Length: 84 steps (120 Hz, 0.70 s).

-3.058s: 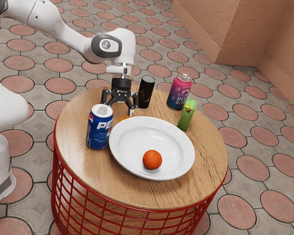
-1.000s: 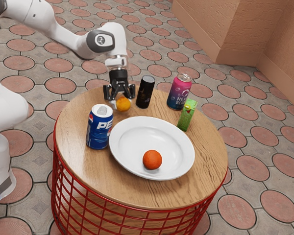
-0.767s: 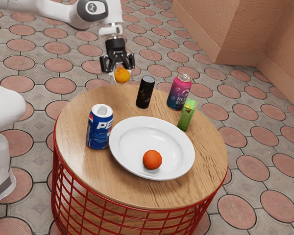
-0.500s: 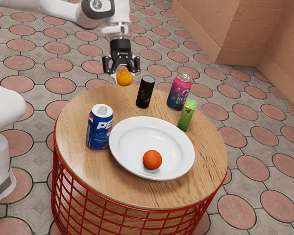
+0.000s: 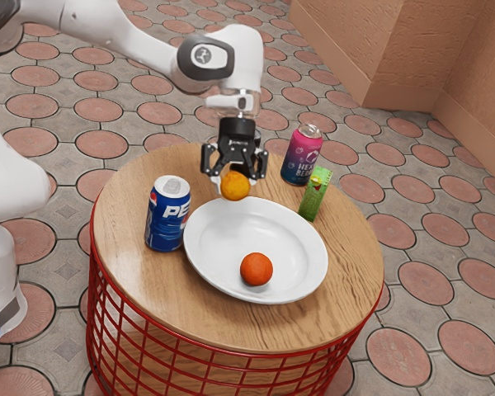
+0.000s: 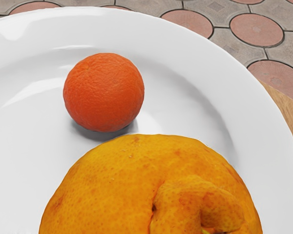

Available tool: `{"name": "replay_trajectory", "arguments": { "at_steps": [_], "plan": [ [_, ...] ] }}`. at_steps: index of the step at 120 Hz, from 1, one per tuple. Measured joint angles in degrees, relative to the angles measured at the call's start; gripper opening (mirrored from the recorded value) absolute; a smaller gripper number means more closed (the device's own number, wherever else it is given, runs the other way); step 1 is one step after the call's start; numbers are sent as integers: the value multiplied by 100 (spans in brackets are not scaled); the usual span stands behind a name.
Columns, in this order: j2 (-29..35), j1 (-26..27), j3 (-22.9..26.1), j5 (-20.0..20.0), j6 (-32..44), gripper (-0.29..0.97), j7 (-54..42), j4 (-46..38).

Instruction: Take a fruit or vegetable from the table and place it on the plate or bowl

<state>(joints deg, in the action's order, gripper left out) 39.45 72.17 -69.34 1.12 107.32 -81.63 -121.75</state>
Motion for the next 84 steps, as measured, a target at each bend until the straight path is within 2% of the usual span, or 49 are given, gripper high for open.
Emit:
{"name": "replay_trajectory", "arguments": {
  "at_steps": [28,35,43,58,64,69,74,84],
  "plan": [
    [-235,606,-256,-28,371,28,95,0],
    [-286,743,-308,-56,424,42,121,10],
    [-335,896,-419,-97,467,52,147,30],
    [-398,936,-462,-248,542,61,279,76],
    [-408,934,-464,-380,402,63,371,358],
    [-418,895,-458,-643,112,64,447,779],
    [-428,849,-428,-1119,-389,65,530,1532],
    [-426,801,-466,-2499,-1583,66,688,2798]
  ]
}}
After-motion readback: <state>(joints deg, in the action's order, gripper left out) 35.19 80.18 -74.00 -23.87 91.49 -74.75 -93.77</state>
